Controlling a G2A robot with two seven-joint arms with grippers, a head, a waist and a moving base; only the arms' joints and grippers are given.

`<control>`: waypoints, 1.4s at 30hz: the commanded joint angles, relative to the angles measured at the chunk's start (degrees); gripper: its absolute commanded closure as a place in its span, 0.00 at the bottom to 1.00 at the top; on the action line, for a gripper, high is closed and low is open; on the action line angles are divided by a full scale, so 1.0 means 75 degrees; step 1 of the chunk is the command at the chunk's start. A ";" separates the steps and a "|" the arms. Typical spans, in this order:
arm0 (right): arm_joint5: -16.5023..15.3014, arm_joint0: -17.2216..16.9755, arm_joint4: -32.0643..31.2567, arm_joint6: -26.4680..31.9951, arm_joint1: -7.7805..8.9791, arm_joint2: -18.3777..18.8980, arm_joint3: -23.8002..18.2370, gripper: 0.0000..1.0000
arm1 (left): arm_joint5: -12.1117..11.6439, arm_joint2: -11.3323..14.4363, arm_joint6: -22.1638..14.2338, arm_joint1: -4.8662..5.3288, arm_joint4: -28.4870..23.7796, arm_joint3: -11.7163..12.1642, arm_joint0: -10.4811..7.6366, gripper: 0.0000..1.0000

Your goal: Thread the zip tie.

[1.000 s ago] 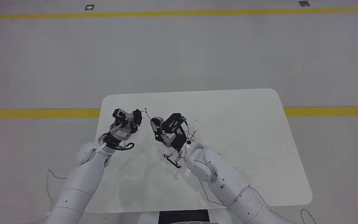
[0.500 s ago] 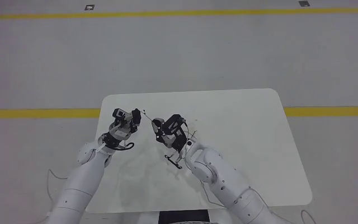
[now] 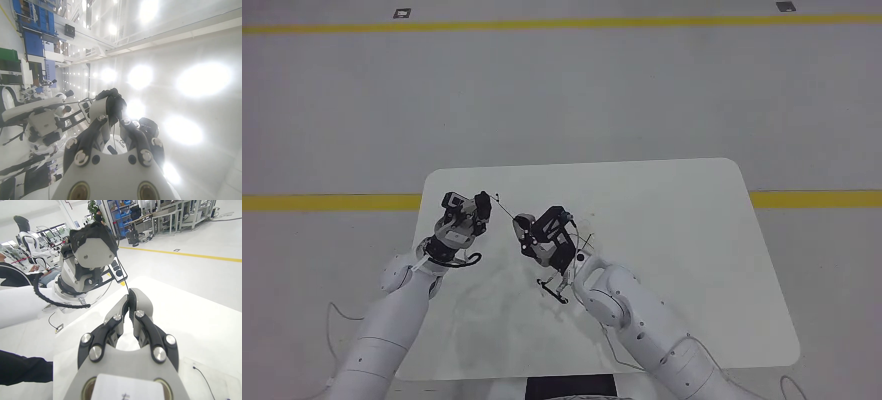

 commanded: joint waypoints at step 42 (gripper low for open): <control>0.0075 -0.0171 0.0885 -0.0229 0.0022 0.0397 0.0118 0.00 | -0.0160 0.0000 -0.0102 -0.0073 0.0036 0.0113 -0.0138 1.00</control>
